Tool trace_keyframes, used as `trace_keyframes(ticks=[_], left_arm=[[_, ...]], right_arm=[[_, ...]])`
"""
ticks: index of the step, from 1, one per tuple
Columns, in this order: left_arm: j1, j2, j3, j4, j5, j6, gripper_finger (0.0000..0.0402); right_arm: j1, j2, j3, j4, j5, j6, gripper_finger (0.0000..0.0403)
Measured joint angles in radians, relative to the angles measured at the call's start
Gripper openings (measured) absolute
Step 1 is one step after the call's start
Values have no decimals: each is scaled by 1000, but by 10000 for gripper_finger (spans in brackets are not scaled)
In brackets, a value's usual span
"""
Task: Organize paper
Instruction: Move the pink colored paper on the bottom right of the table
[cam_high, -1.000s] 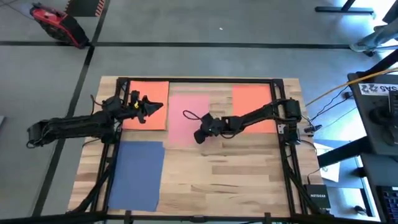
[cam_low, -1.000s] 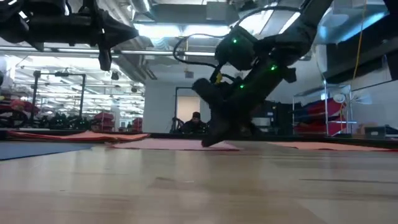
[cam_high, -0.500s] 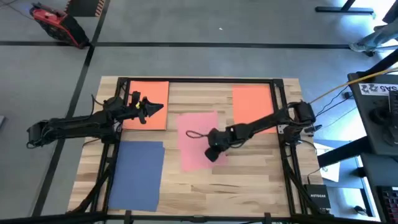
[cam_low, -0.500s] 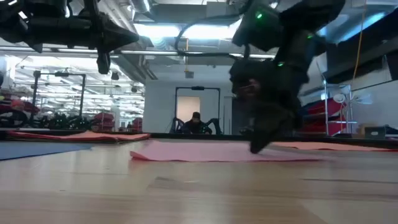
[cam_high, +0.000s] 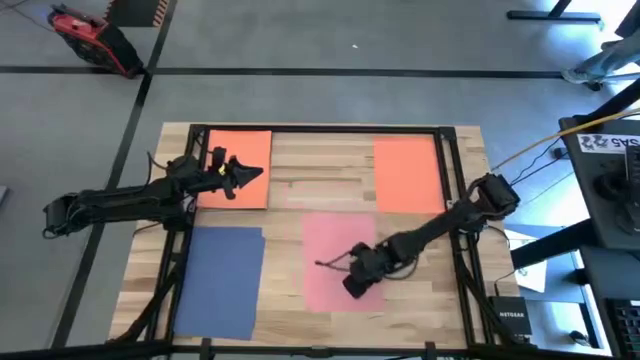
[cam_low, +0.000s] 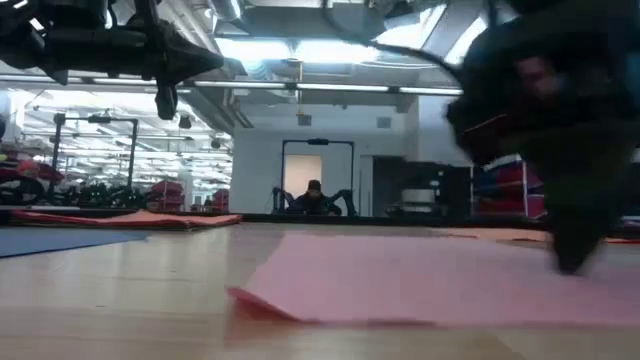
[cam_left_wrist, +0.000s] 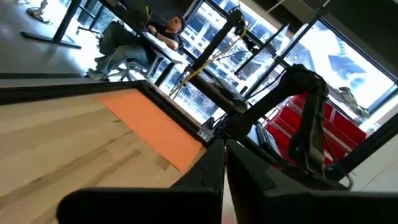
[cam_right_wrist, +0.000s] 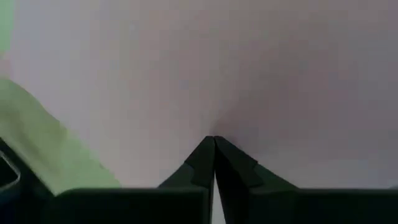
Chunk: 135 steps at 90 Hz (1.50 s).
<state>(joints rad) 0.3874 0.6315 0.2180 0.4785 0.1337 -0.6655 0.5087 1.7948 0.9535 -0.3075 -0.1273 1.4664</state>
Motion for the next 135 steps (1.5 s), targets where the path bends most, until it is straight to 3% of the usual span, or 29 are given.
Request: trace_keyframes(ticks=[33,49,60,92,135], left_arm=[[0,-1,0,-6,0,-6,0],[0,-1,0,-5,0,-31,0],[0,0,0,-6,-11,-49,0],[0,0,0,-3,-37,-94,0],[5,-5,1,2,-53,-86,0]], right_arm=[[189,-109,0,-213,113,433,0],[217,-221,2,-231,317,585,0],[176,-251,3,-218,420,626,0],[-16,-209,3,-236,366,439,0],[-18,-75,2,-137,264,465,0]])
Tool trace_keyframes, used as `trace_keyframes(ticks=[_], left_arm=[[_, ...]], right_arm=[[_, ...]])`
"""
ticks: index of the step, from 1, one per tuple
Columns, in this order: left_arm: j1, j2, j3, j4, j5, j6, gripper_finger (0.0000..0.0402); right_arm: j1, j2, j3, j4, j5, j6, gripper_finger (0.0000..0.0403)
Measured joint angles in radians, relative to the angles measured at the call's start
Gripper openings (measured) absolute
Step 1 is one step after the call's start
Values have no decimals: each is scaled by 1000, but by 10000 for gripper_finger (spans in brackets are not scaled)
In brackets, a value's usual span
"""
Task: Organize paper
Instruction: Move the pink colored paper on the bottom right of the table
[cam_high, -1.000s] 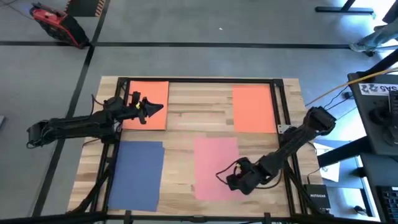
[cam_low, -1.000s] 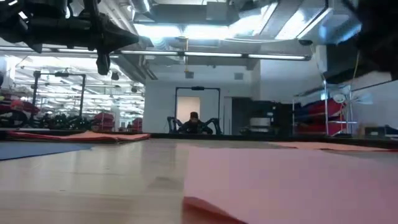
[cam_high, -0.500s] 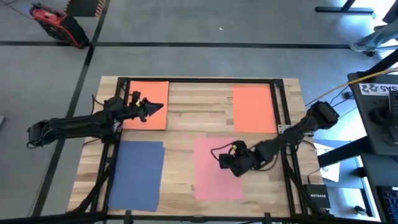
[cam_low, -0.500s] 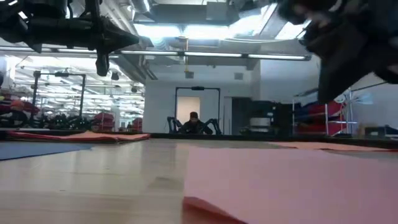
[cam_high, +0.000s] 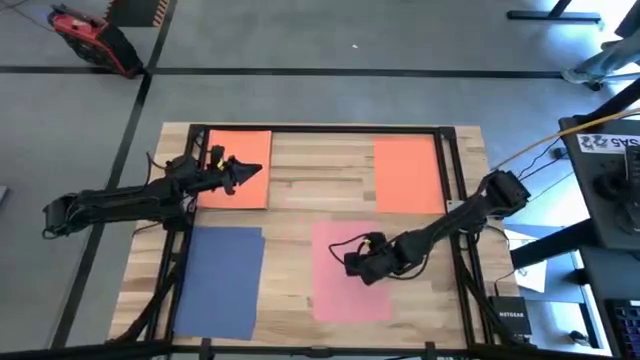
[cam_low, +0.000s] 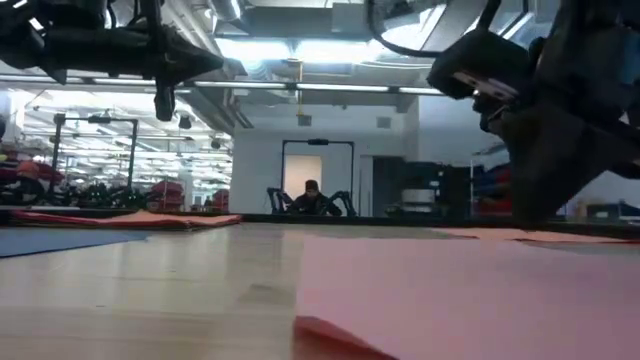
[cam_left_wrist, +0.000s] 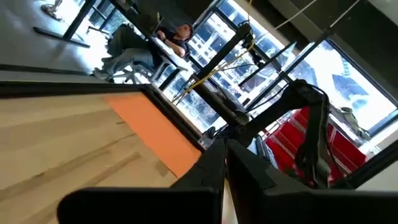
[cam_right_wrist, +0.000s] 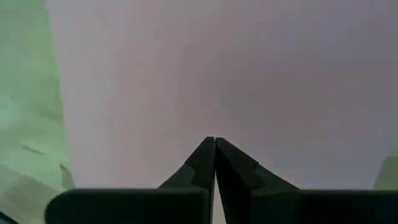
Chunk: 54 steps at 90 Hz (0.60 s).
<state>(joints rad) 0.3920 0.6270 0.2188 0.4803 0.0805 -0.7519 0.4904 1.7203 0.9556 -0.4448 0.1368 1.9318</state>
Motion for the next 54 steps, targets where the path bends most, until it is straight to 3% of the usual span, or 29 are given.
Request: trace_keyframes(ticks=[54], left_arm=[[11,-6,0,-7,1,-2,0]], right_arm=[[13,19,-46,-12,-117,41,0]])
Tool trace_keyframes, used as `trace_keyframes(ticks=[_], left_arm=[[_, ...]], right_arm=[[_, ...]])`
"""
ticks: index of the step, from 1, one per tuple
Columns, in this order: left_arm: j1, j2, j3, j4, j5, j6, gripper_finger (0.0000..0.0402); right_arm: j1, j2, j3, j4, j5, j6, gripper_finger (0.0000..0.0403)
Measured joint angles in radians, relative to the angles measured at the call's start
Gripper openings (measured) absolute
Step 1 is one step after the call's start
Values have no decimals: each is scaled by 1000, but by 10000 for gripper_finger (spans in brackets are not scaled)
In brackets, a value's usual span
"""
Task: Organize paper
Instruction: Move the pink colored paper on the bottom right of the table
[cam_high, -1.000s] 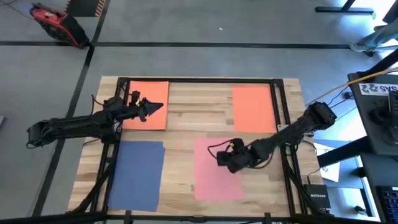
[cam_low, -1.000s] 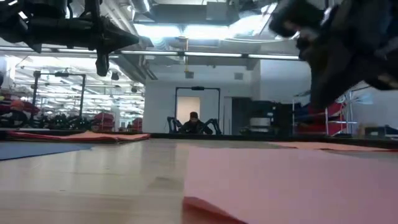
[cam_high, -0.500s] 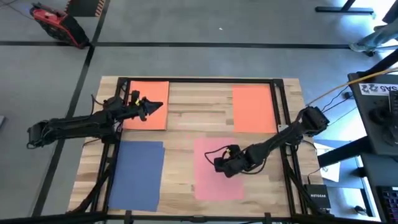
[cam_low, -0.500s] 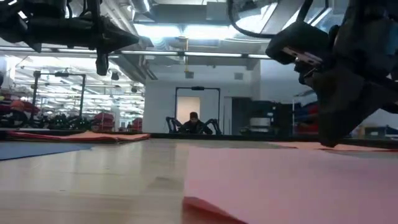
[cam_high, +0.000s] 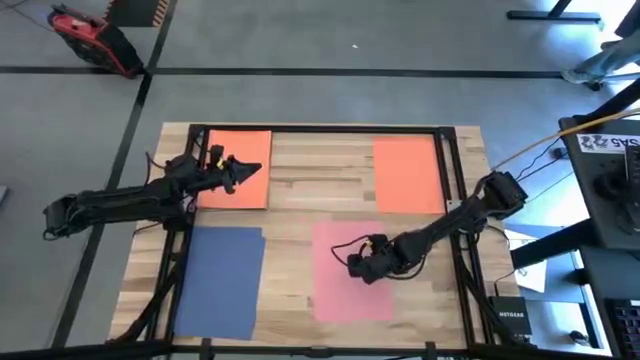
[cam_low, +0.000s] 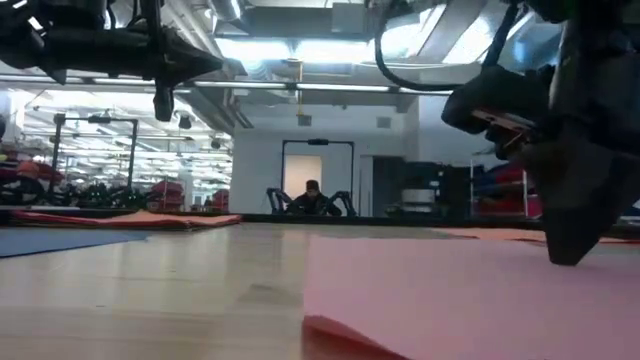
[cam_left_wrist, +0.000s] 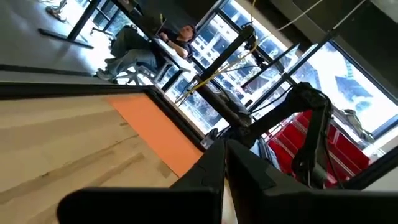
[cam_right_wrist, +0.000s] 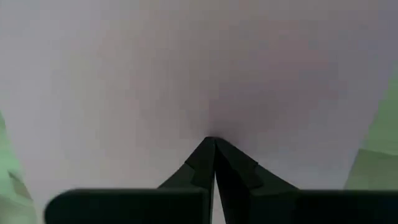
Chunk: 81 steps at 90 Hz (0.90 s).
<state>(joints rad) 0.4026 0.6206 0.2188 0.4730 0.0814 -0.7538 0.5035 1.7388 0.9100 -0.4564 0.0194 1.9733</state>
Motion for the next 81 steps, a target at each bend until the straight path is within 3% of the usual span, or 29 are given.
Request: trace_keyframes(ticks=[50,71,81], left_arm=[[0,0,0,-22,0,10,0],[0,0,0,-23,0,7,0],[0,0,0,-22,0,-1,0]], right_arm=[[161,-162,-6,-352,-32,274,0],[155,-199,-3,-190,176,217,0],[130,-172,-3,-128,199,174,0]])
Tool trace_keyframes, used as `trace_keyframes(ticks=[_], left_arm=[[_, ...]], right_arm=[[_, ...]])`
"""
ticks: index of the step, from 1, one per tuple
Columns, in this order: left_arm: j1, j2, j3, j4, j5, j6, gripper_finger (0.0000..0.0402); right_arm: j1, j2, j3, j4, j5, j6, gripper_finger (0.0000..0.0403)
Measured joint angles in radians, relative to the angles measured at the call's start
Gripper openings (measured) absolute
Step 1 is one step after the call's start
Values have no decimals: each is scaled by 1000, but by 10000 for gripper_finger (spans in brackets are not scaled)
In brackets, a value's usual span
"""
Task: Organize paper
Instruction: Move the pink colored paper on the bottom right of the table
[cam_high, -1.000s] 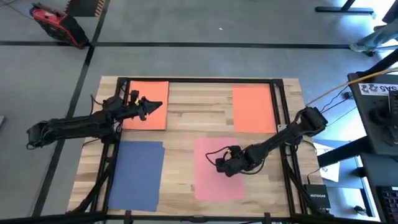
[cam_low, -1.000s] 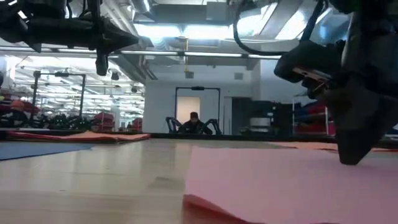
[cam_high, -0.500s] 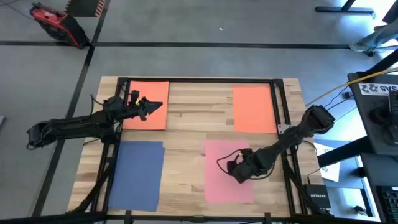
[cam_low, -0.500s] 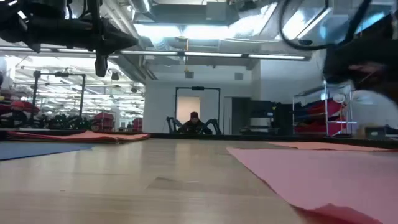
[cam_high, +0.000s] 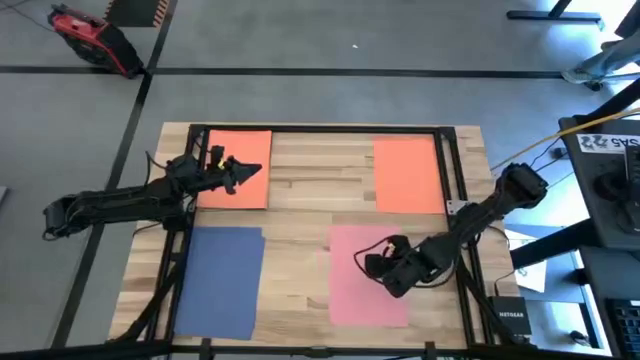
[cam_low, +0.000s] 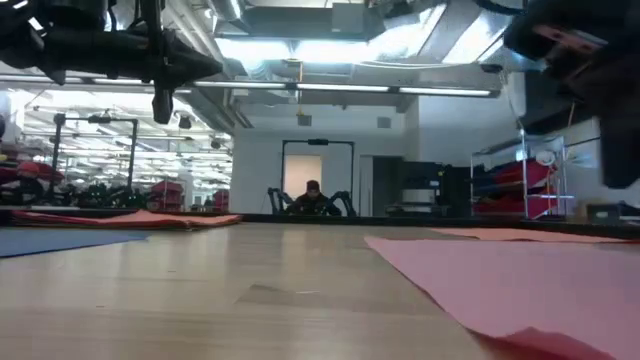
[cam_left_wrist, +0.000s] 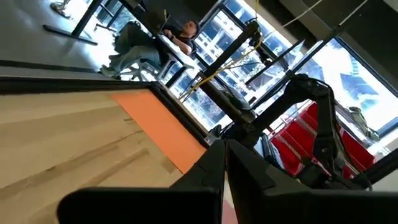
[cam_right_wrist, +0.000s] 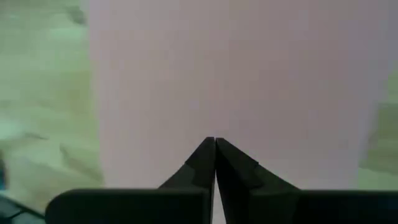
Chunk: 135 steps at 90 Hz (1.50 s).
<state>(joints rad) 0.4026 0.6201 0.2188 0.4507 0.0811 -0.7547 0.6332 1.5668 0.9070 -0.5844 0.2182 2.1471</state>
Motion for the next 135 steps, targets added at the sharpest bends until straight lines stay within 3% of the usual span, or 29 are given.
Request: trace_keyframes(ticks=[29,43,61,135], left_arm=[[0,0,0,0,-15,-3,0],[0,0,0,0,-15,-5,0],[0,0,0,0,-15,-5,0],[0,0,-1,-25,-15,3,0]], right_arm=[[-88,86,0,119,-5,-139,0],[-106,116,0,124,-90,-191,0],[-103,123,0,110,-160,-191,0],[-102,108,-49,40,-279,-170,0]])
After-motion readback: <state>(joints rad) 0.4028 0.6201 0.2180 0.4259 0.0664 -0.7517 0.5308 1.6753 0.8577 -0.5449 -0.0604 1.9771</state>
